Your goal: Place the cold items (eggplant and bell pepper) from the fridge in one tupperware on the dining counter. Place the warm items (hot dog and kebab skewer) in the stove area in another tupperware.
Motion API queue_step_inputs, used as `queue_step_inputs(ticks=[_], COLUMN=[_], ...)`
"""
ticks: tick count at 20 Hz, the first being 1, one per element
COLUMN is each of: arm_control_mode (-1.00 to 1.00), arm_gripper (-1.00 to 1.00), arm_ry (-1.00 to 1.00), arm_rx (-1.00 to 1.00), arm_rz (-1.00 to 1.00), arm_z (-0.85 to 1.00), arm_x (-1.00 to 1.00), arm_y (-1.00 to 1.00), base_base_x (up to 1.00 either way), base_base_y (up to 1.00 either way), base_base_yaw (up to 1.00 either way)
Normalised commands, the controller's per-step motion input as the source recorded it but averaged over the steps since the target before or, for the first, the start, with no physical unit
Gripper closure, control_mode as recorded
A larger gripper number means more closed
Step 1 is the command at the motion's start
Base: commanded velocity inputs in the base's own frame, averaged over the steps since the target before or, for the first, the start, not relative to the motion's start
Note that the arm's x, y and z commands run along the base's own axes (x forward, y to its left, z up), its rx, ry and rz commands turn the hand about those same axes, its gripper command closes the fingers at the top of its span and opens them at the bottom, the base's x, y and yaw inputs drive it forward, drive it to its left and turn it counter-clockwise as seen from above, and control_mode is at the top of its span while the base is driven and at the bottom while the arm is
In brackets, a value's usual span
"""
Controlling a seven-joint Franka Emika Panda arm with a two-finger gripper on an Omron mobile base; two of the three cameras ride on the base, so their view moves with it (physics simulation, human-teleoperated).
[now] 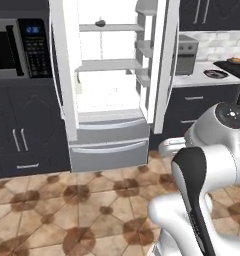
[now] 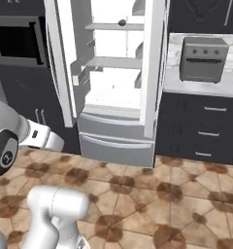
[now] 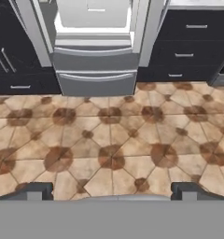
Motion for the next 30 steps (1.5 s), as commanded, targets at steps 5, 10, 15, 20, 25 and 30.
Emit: queue_step_inputs(ticks=[5,10,15,20,25,30], arm_control_mode=[1.00,1.00,1.00,1.00,1.00,1.00], arm_gripper=[-1.00,-1.00,-1.00,-1.00,-1.00,-1.00], arm_ry=[0.00,0.00,0.00,0.00,0.00,0.00], arm_rx=[0.00,0.00,0.00,0.00,0.00,0.00], arm_rz=[0.00,0.00,0.00,0.00,0.00,0.00], arm_z=[0.00,0.00,0.00,0.00,0.00,0.00], arm_x=[0.00,0.00,0.00,0.00,0.00,0.00], arm_y=[0.00,0.00,0.00,0.00,0.00,0.00], base_base_x=[0.90,0.91,0.69,0.91,0.97,0.83], base_base_y=[-0.01,-0.05,0.00,0.01,0.07,0.16], base_base_yaw=[-0.04,0.00,0.00,-0.01,-0.05,-0.06])
